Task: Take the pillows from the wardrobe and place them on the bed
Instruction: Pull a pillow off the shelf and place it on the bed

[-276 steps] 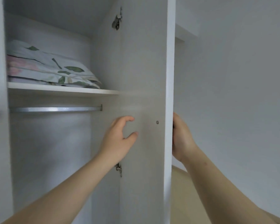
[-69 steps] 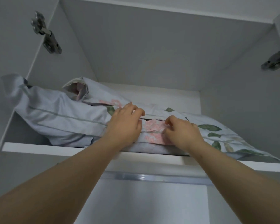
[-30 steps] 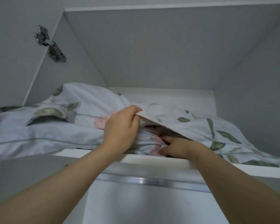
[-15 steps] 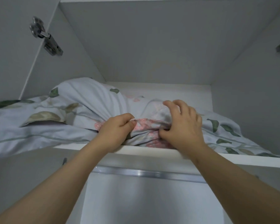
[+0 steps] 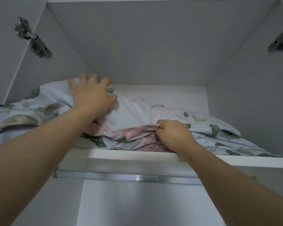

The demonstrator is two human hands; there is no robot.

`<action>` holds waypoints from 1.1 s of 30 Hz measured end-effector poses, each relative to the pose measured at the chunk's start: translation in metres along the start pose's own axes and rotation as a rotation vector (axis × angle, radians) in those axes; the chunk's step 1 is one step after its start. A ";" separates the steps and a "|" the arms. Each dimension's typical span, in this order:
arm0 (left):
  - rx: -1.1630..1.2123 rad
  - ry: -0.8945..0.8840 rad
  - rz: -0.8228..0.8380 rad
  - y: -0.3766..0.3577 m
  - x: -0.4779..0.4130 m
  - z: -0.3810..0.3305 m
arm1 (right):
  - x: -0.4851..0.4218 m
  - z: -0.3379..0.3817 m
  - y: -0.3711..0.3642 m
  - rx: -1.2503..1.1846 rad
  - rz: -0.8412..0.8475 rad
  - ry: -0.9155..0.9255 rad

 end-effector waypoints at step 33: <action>0.270 -0.290 0.399 0.080 0.077 -0.055 | 0.009 -0.020 0.021 0.056 -0.274 -0.221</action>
Point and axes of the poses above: each hand's wrist, its own x-axis away from the middle knuckle, its own y-axis out of the back of the hand, z = x × y, the point moved 7 cm from there along -x, towards the middle knuckle, and after that the axes turned 9 degrees about -z, right-handed, at the moved point
